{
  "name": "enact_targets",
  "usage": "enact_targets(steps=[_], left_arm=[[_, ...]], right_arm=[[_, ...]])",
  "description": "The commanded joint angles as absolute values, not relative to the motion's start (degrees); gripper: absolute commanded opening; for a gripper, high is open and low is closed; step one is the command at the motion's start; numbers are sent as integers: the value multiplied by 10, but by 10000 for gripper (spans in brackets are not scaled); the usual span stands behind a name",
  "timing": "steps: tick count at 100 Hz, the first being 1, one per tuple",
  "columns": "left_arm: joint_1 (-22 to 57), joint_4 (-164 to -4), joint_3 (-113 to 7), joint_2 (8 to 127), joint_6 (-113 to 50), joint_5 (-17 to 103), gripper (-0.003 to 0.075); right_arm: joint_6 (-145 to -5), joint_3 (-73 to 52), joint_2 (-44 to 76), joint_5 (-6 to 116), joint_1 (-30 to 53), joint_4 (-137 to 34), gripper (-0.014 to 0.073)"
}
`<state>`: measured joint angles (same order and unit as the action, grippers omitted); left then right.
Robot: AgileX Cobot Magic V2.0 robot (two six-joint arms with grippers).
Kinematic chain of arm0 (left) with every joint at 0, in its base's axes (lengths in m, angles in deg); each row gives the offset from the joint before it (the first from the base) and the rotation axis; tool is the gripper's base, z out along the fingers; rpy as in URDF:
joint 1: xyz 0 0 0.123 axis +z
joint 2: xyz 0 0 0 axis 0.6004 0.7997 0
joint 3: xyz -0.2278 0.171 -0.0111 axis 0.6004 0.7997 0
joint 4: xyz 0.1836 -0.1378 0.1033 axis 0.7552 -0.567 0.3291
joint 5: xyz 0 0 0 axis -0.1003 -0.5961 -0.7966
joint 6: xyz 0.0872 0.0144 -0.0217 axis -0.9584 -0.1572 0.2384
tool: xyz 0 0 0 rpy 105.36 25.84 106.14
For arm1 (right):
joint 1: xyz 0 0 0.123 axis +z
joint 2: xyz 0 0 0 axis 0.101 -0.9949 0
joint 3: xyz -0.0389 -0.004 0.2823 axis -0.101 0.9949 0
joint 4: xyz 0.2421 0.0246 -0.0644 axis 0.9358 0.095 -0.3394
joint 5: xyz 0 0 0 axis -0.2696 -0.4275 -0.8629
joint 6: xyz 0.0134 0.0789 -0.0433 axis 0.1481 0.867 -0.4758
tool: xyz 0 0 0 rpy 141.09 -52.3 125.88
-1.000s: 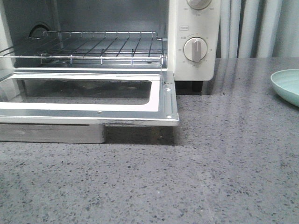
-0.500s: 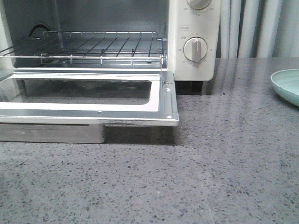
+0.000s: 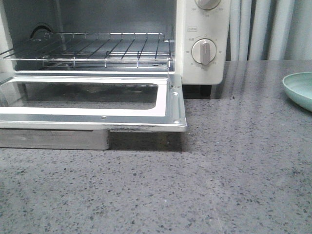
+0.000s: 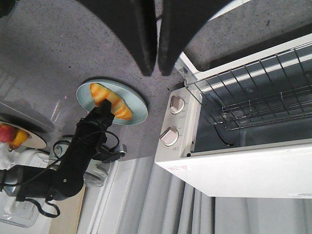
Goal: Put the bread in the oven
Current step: 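Lower the right gripper onto the bread roll on the green plate and grasp, then lift the bread roll with the right gripper and carry it toward the oven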
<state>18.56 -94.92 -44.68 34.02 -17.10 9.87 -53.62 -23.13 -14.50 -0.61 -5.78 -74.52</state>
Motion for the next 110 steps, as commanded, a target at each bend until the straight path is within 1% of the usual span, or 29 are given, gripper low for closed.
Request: enact_targets(steps=[1,3,8,10,11,13,47,74,94,110], left_arm=[[181,-970,-461,346,-165,138,-21],[181,-970,-461,346,-165,138,-21],[181,-970,-461,346,-165,140,-21],[181,-970,-461,346,-165,140,-21],[181,-970,-461,346,-165,140,-21],[181,-970,-461,346,-165,140,-21],[181,-970,-461,346,-165,151,-21],[181,-970,-461,346,-165,152,-21],[181,-979,-461,346,-165,159,-21],[181,-980,-461,346,-165,162,-21]], right_arm=[[-534,-242,-138,-9,-60,-756,177],[-534,-242,-139,-12,-60,-756,149],[-534,-242,-144,-17,-60,-755,17],[-534,-242,-145,-21,-60,-755,-18],[-534,-242,-146,-22,-60,-754,-54],[-534,-242,-146,-23,-60,-754,-74],[-534,-255,-108,-54,-59,-753,-70],[-536,-266,-21,-72,-45,-747,-70],[-572,-266,49,-72,-41,-692,-70],[-592,-266,91,-72,-3,-680,-70]])
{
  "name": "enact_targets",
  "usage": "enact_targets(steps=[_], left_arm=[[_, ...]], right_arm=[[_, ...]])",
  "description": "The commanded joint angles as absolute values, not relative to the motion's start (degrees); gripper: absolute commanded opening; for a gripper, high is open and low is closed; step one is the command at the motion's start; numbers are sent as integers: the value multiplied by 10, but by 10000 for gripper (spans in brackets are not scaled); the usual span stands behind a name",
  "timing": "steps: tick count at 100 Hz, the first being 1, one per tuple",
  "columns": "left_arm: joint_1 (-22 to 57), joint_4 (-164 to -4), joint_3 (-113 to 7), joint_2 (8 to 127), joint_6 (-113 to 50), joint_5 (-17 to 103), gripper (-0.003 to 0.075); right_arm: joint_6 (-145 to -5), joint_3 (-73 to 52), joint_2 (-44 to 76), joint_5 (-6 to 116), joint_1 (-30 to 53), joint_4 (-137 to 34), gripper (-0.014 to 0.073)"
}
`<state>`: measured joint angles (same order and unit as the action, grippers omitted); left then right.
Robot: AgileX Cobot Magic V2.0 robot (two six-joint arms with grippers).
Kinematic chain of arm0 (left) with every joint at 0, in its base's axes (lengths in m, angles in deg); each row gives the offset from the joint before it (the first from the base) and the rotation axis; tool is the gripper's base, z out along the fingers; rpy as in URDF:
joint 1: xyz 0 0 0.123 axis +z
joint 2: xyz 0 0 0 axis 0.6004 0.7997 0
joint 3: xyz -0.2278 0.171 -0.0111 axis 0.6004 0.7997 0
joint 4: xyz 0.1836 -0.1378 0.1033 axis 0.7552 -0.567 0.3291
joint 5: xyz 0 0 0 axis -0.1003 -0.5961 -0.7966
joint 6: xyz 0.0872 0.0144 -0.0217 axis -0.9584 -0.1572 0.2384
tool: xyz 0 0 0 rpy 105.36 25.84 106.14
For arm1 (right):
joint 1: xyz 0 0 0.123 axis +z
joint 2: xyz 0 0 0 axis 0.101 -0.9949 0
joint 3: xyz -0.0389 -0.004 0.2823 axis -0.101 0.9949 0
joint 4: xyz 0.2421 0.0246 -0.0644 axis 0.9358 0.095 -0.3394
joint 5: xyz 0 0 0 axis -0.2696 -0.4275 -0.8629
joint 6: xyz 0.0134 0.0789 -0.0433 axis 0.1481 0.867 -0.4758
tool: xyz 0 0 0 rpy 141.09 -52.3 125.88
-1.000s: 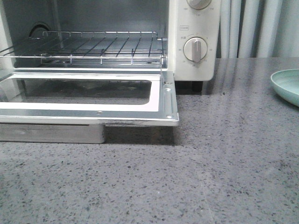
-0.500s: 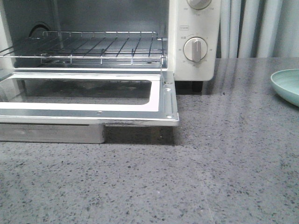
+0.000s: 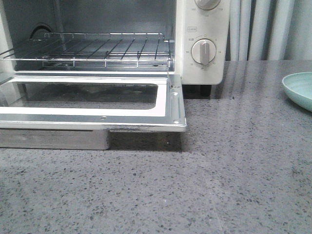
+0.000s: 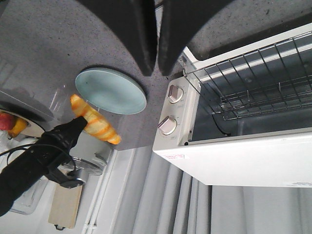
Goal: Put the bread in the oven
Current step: 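Lift the bread roll with the right gripper and carry it toward the oven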
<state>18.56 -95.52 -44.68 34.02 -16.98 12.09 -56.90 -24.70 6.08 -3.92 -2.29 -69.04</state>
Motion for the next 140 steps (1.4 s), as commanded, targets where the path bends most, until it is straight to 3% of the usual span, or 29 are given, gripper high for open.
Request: enact_targets(steps=[1,59,104,140], left_arm=[[181,-981,-461,346,-165,162,-21],[181,-993,-461,346,-165,178,-21],[181,-988,-461,346,-165,178,-21],[181,-987,-461,346,-165,178,-21]], right_arm=[[-593,-266,94,-72,2,-677,-70],[-594,-266,98,-73,286,-655,-68],[-601,-279,21,-73,370,-655,-68],[-612,-420,-100,-72,476,-736,-68]])
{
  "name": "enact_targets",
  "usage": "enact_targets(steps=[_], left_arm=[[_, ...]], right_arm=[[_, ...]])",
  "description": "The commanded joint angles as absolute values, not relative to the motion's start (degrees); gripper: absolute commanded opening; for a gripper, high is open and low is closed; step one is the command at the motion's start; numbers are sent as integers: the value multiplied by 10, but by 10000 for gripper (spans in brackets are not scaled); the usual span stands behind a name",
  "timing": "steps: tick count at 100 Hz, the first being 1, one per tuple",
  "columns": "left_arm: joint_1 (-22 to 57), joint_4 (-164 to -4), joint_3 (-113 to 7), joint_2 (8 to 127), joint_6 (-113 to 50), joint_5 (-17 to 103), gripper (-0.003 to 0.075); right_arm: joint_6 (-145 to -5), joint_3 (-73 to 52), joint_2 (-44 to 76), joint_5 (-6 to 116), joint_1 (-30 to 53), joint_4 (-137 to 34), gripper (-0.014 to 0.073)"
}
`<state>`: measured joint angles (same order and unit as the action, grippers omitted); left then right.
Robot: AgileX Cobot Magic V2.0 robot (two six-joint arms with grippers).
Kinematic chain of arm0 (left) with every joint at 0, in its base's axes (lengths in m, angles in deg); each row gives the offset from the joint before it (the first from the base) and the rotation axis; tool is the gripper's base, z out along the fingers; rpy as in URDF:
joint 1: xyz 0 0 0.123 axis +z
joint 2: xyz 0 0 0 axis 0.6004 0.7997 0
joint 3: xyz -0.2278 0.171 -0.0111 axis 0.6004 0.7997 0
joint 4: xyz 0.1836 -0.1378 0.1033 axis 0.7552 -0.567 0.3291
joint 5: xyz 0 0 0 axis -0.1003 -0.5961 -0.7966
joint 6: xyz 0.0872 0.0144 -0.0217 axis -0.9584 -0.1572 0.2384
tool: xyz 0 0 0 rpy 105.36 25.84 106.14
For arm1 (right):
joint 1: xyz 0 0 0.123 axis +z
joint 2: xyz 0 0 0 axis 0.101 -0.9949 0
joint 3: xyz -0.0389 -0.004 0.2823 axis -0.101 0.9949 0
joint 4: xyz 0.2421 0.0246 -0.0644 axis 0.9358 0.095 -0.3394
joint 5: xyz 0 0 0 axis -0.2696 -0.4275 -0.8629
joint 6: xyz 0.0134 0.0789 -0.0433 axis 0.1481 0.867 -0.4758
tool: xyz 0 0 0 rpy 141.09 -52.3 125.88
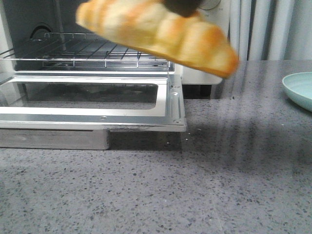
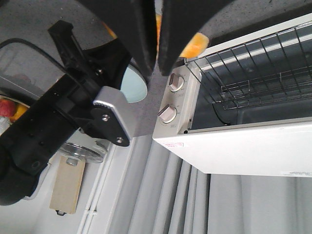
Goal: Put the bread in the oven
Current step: 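Lift the bread roll with the right gripper and carry it toward the oven, then lower the bread roll onto the oven rack and open the right gripper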
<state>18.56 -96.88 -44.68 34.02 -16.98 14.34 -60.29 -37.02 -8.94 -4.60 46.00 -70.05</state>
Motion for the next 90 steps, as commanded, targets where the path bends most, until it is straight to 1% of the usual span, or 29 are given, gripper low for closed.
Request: enact_targets(steps=[1,17,38,54,90], left_arm=[[181,-987,-461,346,-165,178,-21],[181,-986,-461,346,-165,177,-21],[181,-984,-461,346,-165,174,-21],[181,-984,-461,346,-165,173,-21],[181,-984,-461,346,-165,147,-21]], right_arm=[[-612,-423,-105,-72,477,-739,-68],[-612,-498,-160,-65,500,-821,-68],[-612,-570,-218,-52,500,-894,-69],[-612,-585,-248,-31,500,-944,-69],[-611,-585,-279,71,494,-1007,-69]])
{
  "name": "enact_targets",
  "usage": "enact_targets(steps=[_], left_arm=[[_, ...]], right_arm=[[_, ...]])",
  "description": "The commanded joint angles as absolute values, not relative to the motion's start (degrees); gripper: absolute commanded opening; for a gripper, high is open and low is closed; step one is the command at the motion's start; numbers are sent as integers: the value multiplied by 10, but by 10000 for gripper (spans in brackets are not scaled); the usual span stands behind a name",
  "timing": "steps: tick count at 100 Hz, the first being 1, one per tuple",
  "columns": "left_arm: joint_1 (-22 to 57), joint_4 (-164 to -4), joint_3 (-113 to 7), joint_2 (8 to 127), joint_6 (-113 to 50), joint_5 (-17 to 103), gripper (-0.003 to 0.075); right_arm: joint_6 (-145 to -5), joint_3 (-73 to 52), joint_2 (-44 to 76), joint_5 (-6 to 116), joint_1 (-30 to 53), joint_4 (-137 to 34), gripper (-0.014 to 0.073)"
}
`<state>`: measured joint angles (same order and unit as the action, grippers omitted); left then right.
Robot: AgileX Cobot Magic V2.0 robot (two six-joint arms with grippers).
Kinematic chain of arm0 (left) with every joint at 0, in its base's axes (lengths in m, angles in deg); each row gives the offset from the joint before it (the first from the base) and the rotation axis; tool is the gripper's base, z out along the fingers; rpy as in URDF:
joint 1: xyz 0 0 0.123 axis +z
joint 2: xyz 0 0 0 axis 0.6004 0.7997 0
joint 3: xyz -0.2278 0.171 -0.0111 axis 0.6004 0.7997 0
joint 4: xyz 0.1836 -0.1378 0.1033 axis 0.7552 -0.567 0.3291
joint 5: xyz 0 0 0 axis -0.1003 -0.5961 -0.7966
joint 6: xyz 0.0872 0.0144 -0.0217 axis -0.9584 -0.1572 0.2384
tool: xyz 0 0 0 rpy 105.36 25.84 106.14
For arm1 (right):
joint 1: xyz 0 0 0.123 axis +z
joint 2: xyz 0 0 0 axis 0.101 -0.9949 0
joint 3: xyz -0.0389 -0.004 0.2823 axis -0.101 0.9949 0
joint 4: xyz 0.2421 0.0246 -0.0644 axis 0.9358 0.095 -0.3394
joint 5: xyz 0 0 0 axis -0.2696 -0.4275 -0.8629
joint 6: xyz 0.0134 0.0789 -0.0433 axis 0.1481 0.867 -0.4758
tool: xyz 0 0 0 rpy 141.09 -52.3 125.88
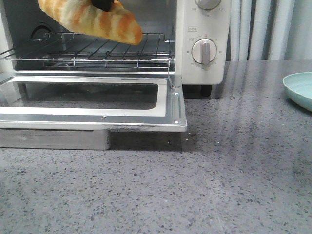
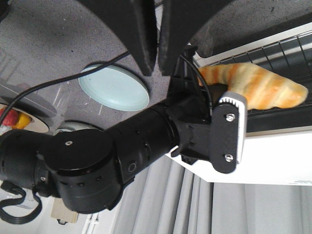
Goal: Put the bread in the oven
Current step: 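Lower the bread roll onto the oven rack and open the right gripper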
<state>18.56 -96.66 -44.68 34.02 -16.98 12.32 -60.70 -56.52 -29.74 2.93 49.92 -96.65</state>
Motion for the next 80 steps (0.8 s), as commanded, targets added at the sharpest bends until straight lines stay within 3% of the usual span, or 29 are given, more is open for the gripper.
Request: enact_targets(steps=[1,52,58,73,80], left_arm=[[181,-984,-461,346,-165,147,-21],[181,-984,-461,346,-165,145,-21],[181,-984,-461,346,-165,145,-21],[181,-984,-461,346,-165,145,-21],[181,-980,-461,346,-165,145,-21]], right_arm=[[-611,-585,-278,72,494,-1008,-69],[-611,-585,-300,127,446,-1015,-55],[-611,-585,-300,131,446,-1015,4],[-608,-585,-300,138,446,-1015,306],[-603,-585,-300,139,446,-1015,398]])
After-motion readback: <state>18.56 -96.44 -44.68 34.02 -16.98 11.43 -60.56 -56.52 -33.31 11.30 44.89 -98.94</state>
